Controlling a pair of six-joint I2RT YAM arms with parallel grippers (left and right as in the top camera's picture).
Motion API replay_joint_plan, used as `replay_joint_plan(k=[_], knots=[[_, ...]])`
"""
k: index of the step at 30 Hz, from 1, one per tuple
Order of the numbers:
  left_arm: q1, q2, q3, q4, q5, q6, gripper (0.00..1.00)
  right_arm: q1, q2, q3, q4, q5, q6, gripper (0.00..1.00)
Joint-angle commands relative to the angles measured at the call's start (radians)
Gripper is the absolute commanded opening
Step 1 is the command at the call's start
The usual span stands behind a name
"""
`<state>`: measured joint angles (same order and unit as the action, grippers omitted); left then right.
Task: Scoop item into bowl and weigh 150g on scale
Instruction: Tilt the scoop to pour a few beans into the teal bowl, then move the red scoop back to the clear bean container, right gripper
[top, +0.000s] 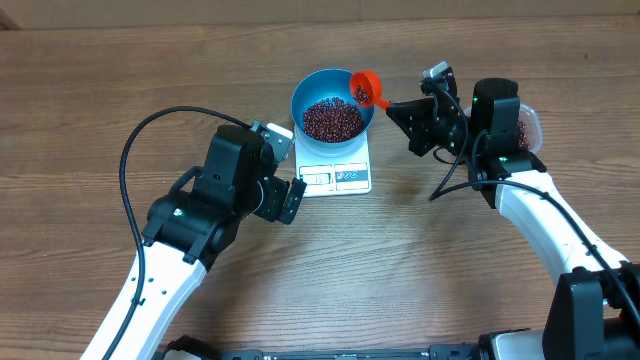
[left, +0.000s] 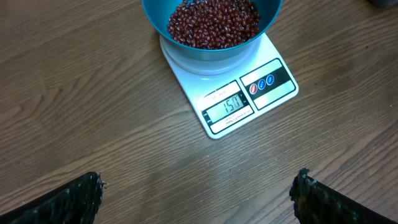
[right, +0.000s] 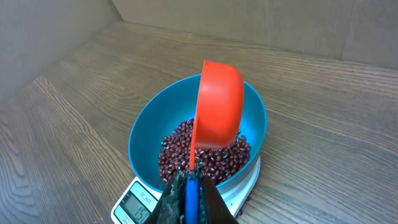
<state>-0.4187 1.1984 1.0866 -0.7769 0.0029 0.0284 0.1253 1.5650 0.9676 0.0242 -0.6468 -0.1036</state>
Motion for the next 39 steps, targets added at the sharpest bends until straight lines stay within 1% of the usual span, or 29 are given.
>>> replay_joint_plan(k=[1, 5, 9, 11, 13, 15, 19, 27, 30, 34, 37, 39], knots=[[-0.001, 0.006, -0.004, 0.003, -0.007, -0.009, 1.0, 0.004, 0.003, 0.015, 0.001, -0.001, 0.011, 0.04], [-0.001, 0.006, -0.004, 0.003, -0.007, -0.009, 0.99, 0.004, 0.003, 0.015, -0.006, -0.001, 0.027, 0.04], [-0.001, 0.006, -0.004, 0.003, -0.007, -0.009, 0.99, -0.001, 0.003, 0.015, -0.006, -0.001, 0.16, 0.04], [-0.001, 0.006, -0.004, 0.003, -0.007, -0.009, 0.99, -0.011, 0.003, 0.015, -0.006, -0.001, 0.259, 0.04], [-0.001, 0.006, -0.004, 0.003, -0.007, -0.009, 1.0, -0.021, 0.002, 0.015, -0.007, -0.002, 0.317, 0.04], [-0.001, 0.006, -0.004, 0.003, -0.007, -0.009, 1.0, -0.039, 0.002, 0.015, -0.014, -0.002, 0.362, 0.04], [-0.001, 0.006, -0.004, 0.003, -0.007, -0.009, 0.99, -0.094, 0.0, 0.015, -0.042, -0.027, 0.406, 0.04], [-0.001, 0.006, -0.004, 0.003, -0.007, -0.009, 0.99, -0.27, -0.02, 0.015, -0.124, -0.182, 0.418, 0.04], [-0.001, 0.006, -0.004, 0.003, -0.007, -0.009, 1.0, -0.351, -0.055, 0.015, -0.192, -0.185, 0.417, 0.04], [-0.001, 0.006, -0.004, 0.003, -0.007, -0.009, 1.0, -0.431, -0.103, 0.015, -0.241, -0.185, 0.404, 0.04], [-0.001, 0.006, -0.004, 0.003, -0.007, -0.009, 1.0, -0.484, -0.146, 0.015, -0.271, -0.182, 0.348, 0.04], [-0.001, 0.006, -0.004, 0.003, -0.007, -0.009, 1.0, -0.515, -0.18, 0.015, -0.295, -0.166, 0.279, 0.04]])
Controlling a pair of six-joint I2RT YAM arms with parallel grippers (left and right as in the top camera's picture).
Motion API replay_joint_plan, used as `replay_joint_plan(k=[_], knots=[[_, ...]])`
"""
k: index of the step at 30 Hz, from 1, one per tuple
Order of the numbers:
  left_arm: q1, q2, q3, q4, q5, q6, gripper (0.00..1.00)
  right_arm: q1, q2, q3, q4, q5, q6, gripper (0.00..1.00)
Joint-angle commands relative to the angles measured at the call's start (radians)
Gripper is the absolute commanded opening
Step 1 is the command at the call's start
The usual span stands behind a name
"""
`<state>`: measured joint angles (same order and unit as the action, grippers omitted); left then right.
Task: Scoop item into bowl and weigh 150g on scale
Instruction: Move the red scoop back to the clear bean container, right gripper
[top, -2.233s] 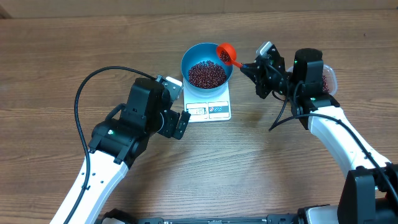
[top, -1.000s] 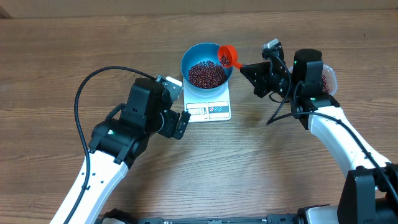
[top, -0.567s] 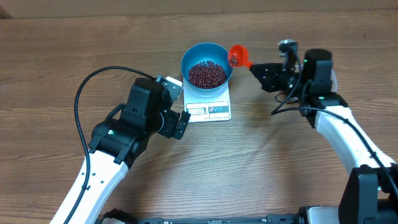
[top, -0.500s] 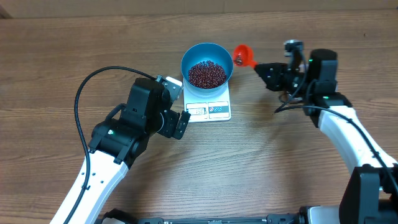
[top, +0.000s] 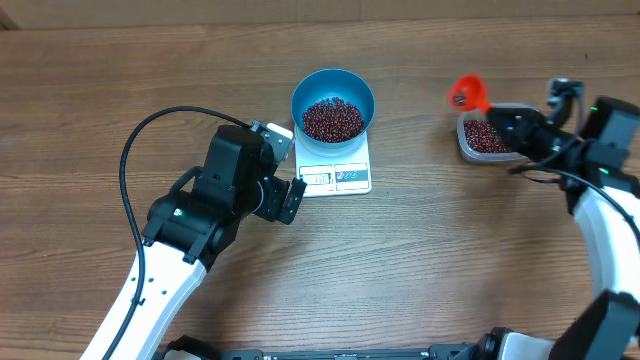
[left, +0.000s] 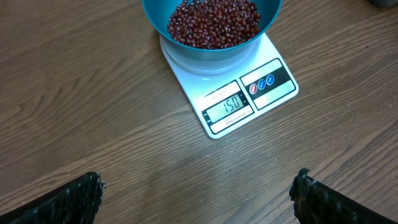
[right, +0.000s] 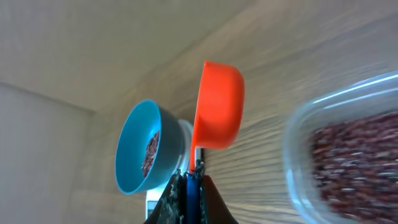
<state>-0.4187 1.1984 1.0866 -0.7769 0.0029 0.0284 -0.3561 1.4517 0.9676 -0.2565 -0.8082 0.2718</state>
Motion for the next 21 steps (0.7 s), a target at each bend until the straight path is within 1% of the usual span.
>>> replay_joint_plan(k=[1, 4, 9, 14, 16, 21], knots=[[-0.001, 0.006, -0.004, 0.003, -0.007, -0.009, 0.99, -0.04, -0.078, 0.015, -0.026, 0.007, -0.132, 0.04], [-0.001, 0.006, -0.004, 0.003, -0.007, -0.009, 1.0, -0.045, -0.106, 0.015, -0.067, 0.067, -0.278, 0.04], [-0.001, 0.006, -0.004, 0.003, -0.007, -0.009, 1.0, -0.043, -0.114, 0.015, -0.159, 0.225, -0.476, 0.04], [-0.001, 0.006, -0.004, 0.003, -0.007, -0.009, 1.0, -0.043, -0.114, 0.015, -0.226, 0.403, -0.582, 0.04], [-0.001, 0.006, -0.004, 0.003, -0.007, -0.009, 1.0, -0.043, -0.114, 0.015, -0.241, 0.435, -0.626, 0.04], [-0.001, 0.006, -0.004, 0.003, -0.007, -0.009, 1.0, -0.039, -0.114, 0.015, -0.283, 0.442, -0.748, 0.04]])
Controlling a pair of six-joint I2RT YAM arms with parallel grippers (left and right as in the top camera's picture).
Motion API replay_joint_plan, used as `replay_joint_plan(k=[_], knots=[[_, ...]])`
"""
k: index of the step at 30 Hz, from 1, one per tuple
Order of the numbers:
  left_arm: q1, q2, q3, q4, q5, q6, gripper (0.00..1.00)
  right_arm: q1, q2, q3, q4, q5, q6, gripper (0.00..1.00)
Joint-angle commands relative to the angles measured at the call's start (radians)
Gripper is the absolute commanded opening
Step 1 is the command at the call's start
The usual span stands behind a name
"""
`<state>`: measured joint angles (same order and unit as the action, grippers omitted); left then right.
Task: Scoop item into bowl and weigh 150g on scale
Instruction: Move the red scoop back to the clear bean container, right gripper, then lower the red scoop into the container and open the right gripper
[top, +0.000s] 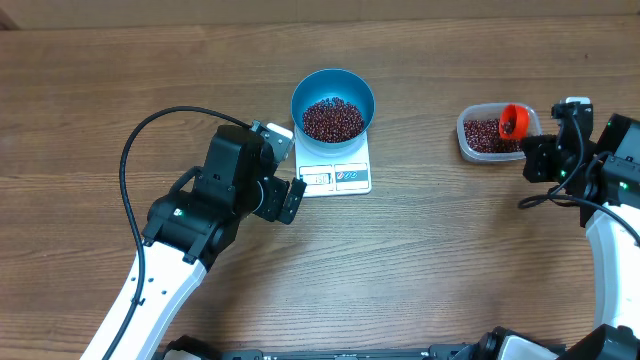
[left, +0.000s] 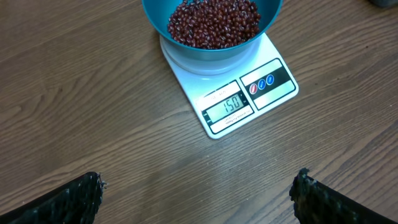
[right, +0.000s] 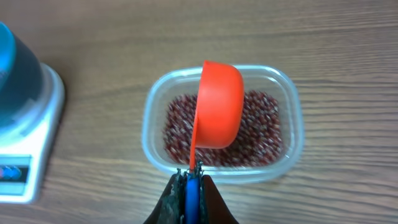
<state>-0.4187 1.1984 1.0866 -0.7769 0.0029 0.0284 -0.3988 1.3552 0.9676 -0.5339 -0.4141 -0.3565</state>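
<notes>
A blue bowl (top: 333, 105) of red beans (left: 213, 22) stands on the white scale (top: 337, 176), whose display (left: 228, 104) reads 150. My right gripper (right: 193, 180) is shut on the handle of an orange scoop (right: 217, 106), which hangs over a clear tub (top: 490, 134) of beans at the right. In the overhead view the scoop (top: 513, 121) sits above the tub's right part. My left gripper (left: 198, 186) stands open over bare wood in front of the scale, nothing between its fingers (left: 74, 198).
A black cable (top: 160, 125) loops from the left arm over the table's left half. The wooden tabletop (top: 420, 260) stretches between the scale and the tub.
My right gripper has carried the scoop from just left of the tub to directly over it. The left arm, bowl and scale reading are unchanged.
The scoop was tipped at the blue bowl's rim with the scale reading 150. Then my right gripper held it near the tub at the right. Now it hangs over the tub. The left gripper stayed open in front of the scale throughout.
</notes>
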Motion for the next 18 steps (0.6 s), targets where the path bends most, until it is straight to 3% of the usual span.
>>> replay_joint_plan(k=[1, 18], knots=[[-0.001, 0.006, -0.004, 0.003, -0.007, -0.009, 1.0, 0.01, -0.017, 0.015, -0.011, 0.049, -0.127, 0.04], [-0.001, 0.006, -0.004, 0.003, -0.007, -0.009, 1.0, 0.208, -0.017, 0.015, 0.022, 0.421, -0.096, 0.04]])
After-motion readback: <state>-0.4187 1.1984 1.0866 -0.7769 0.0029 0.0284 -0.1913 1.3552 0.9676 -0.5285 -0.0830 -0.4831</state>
